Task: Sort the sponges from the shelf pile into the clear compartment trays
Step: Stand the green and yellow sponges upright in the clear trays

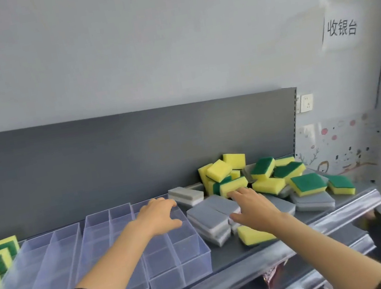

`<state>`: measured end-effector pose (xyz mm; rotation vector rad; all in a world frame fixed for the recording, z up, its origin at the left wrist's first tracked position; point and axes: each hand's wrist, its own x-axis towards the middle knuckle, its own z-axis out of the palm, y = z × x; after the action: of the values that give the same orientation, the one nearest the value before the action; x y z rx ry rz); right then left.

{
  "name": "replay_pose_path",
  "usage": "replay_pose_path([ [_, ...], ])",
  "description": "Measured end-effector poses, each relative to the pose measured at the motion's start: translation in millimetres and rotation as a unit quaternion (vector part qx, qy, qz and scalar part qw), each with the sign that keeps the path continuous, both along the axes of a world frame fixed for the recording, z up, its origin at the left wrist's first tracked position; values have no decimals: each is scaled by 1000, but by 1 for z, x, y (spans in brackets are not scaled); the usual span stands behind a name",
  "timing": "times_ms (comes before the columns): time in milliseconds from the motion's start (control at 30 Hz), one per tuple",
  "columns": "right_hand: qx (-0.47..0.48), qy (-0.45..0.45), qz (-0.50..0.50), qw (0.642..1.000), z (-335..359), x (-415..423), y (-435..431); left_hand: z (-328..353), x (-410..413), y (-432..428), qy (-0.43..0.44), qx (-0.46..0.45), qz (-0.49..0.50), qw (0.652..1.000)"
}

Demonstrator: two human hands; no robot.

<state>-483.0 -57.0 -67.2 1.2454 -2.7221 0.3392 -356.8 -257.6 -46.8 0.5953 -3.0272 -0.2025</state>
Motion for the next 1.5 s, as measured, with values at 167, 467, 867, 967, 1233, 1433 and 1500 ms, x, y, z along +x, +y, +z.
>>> replay_pose_path([
  [167, 4, -12, -25, 1000, 0, -33, 60, 0, -45, 52, 1, 3, -20, 1000],
  [467, -8, -24, -68, 997, -5, -79, 118, 0, -105, 98, 2, 3, -64, 998],
  [867, -10, -37, -114, 993, -18, -143, 131, -13, -199, 98, 12, 17, -99, 995],
  [967, -1, -27, -120, 992, -18, -166, 127, -15, -226, 91, 22, 14, -103, 994],
  [1233, 46, 6, -67, 997, -33, -210, 93, -21, -274, 76, 7, 36, -107, 994],
  [1433, 86, 36, -22, 995, -46, -225, 75, -24, -289, 70, -28, -12, -120, 992],
  [1500, 84, 46, -20, 995, -47, -228, 73, -25, -290, 70, -22, -20, -112, 993],
])
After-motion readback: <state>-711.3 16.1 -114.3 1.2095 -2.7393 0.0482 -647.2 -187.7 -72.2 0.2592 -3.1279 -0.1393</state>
